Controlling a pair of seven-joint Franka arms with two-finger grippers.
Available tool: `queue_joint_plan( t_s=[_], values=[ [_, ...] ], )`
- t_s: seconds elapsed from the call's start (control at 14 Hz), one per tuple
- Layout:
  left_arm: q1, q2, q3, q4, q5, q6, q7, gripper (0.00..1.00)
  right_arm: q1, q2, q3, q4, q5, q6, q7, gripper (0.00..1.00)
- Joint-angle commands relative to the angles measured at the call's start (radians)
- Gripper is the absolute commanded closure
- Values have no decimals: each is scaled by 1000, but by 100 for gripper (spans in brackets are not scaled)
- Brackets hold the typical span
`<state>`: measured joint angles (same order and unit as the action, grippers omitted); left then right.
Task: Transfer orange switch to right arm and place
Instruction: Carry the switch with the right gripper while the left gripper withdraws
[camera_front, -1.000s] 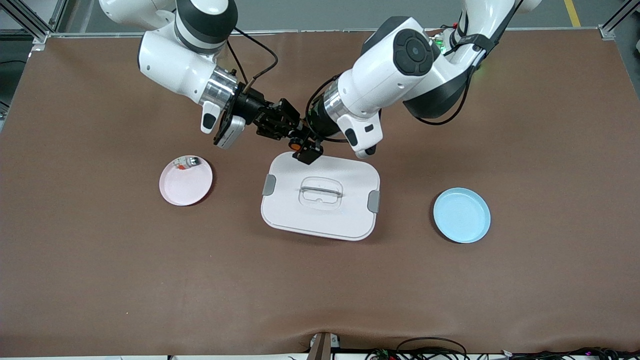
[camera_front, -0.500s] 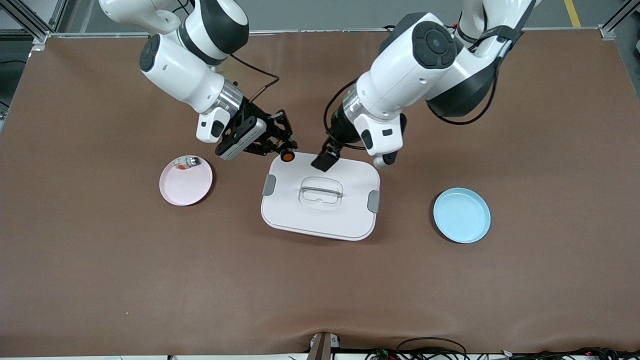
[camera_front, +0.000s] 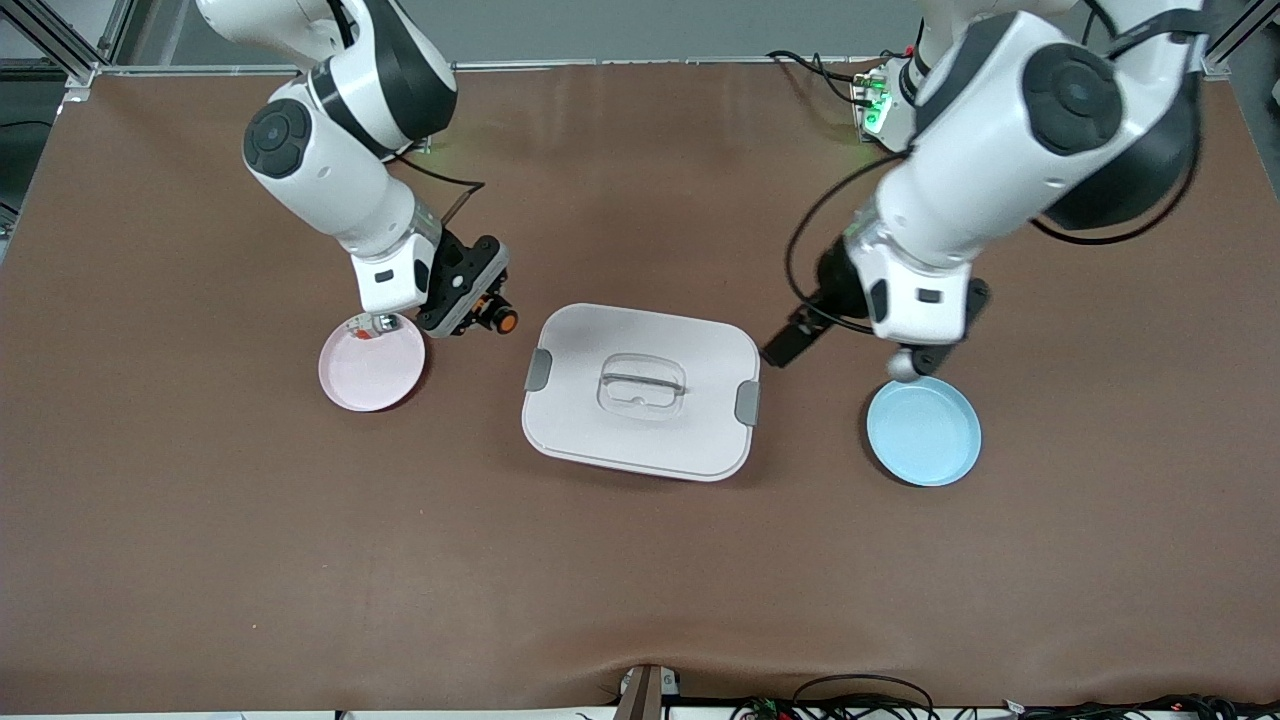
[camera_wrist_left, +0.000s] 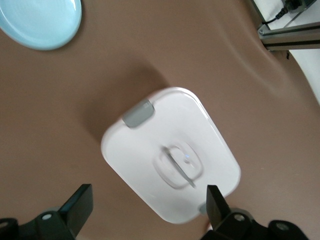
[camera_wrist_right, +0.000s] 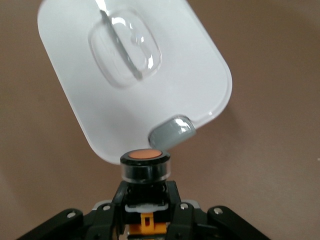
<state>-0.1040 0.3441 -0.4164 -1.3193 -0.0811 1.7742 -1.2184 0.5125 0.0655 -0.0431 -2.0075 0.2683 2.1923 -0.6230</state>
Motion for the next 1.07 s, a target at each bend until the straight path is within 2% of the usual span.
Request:
queue_joint_plan(
  t_s=[0.0, 0.14, 0.43, 0.71, 1.0],
  values=[
    [78, -16, -4, -12, 58, -79, 170, 0, -31, -16, 9, 3, -119, -80, -90, 100],
    [125, -19, -4, -12, 116, -126, 271, 0, -34, -42, 9, -26, -202, -117, -110, 100],
    [220, -43, -4, -14, 237, -171, 497, 0, -67, -93, 9, -118, -268, -109, -237, 100],
    [302, -82, -4, -15, 257, -197, 781, 0, -136, -125, 9, -227, -276, -36, -354, 100],
    [329, -123, -2, -15, 256, -269, 891, 0, -163, -142, 11, -321, -276, 61, -403, 100]
  ],
)
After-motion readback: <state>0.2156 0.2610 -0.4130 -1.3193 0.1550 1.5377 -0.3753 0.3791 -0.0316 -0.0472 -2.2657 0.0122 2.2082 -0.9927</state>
